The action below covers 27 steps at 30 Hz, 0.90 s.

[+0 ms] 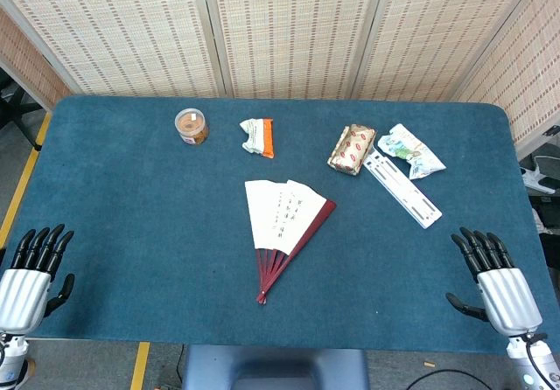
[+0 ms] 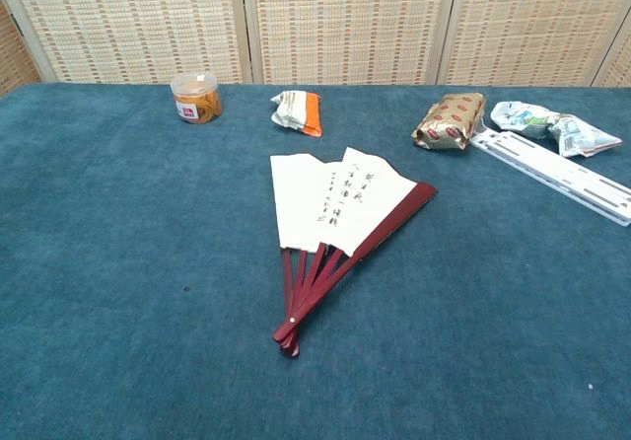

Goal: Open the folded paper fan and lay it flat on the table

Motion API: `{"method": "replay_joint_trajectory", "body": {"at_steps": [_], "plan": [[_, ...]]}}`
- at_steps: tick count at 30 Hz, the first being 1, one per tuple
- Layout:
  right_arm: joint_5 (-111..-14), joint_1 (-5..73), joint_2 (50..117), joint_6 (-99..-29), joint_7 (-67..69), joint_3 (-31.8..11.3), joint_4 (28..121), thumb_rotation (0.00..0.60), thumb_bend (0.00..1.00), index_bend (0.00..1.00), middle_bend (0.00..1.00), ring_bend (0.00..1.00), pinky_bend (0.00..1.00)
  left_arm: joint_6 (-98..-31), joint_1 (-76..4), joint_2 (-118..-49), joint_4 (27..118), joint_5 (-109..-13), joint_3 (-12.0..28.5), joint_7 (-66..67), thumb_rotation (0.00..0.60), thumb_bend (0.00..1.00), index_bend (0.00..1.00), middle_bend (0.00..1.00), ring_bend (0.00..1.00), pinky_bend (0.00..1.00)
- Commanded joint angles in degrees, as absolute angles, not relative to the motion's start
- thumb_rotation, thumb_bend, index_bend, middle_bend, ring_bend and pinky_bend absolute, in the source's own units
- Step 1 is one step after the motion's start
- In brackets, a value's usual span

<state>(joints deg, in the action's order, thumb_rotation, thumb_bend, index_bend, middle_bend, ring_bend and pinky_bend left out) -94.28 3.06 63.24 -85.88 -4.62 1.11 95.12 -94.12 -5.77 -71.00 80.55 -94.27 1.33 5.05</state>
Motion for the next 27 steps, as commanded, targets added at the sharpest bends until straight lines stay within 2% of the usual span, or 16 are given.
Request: {"method": "replay_joint_trajectory", "body": {"at_steps": [1, 7, 12, 16, 20, 27], "plan": [[-94.24, 3.12, 63.33, -85.83, -4.63, 1.06, 95.02, 0.538, 0.13, 0.0, 0.0, 0.0, 0.0, -94.34, -5.7, -71.03, 80.54, -94.49, 1.35, 5.01, 0.6, 0.46, 0.0, 0.0, 0.0, 0.05], [-94.99, 3.91, 65.01, -85.12, -5.55, 0.9, 94.12, 0.539, 0.13, 0.0, 0.0, 0.0, 0.0, -94.9, -4.93, -72.08, 78.59, -95.01, 0.53, 3.58, 0.6, 0.46, 0.0, 0.0, 0.0, 0.05], [-98.21, 9.07, 68.72, -79.11, -11.34, 0.16, 92.26, 0.55, 0.13, 0.07, 0.0, 0.0, 0.0, -95.08, -4.73, -72.29, 78.1, -95.47, 0.17, 2.24, 0.6, 0.46, 0.0, 0.0, 0.0, 0.05], [-99.83, 15.18, 74.04, -72.74, -14.25, -1.82, 88.88, 0.6, 0.13, 0.17, 0.0, 0.0, 0.0, -94.96, -4.4, -72.36, 77.95, -95.54, -0.26, 1.65, 0.6, 0.46, 0.0, 0.0, 0.0, 0.06], [-98.84, 21.1, 81.85, -66.92, -14.57, -4.32, 81.94, 0.6, 0.13, 0.26, 0.0, 0.0, 0.0, -93.52, -5.28, -72.05, 77.77, -94.27, 0.79, 0.81, 0.6, 0.46, 0.0, 0.0, 0.0, 0.05], [-96.57, 27.29, 93.01, -62.08, -15.27, -6.36, 72.49, 0.6, 0.13, 0.29, 0.0, 0.0, 0.0, -92.59, -5.28, -71.82, 77.6, -93.64, 0.66, -0.01, 0.6, 0.46, 0.0, 0.0, 0.0, 0.05]]}}
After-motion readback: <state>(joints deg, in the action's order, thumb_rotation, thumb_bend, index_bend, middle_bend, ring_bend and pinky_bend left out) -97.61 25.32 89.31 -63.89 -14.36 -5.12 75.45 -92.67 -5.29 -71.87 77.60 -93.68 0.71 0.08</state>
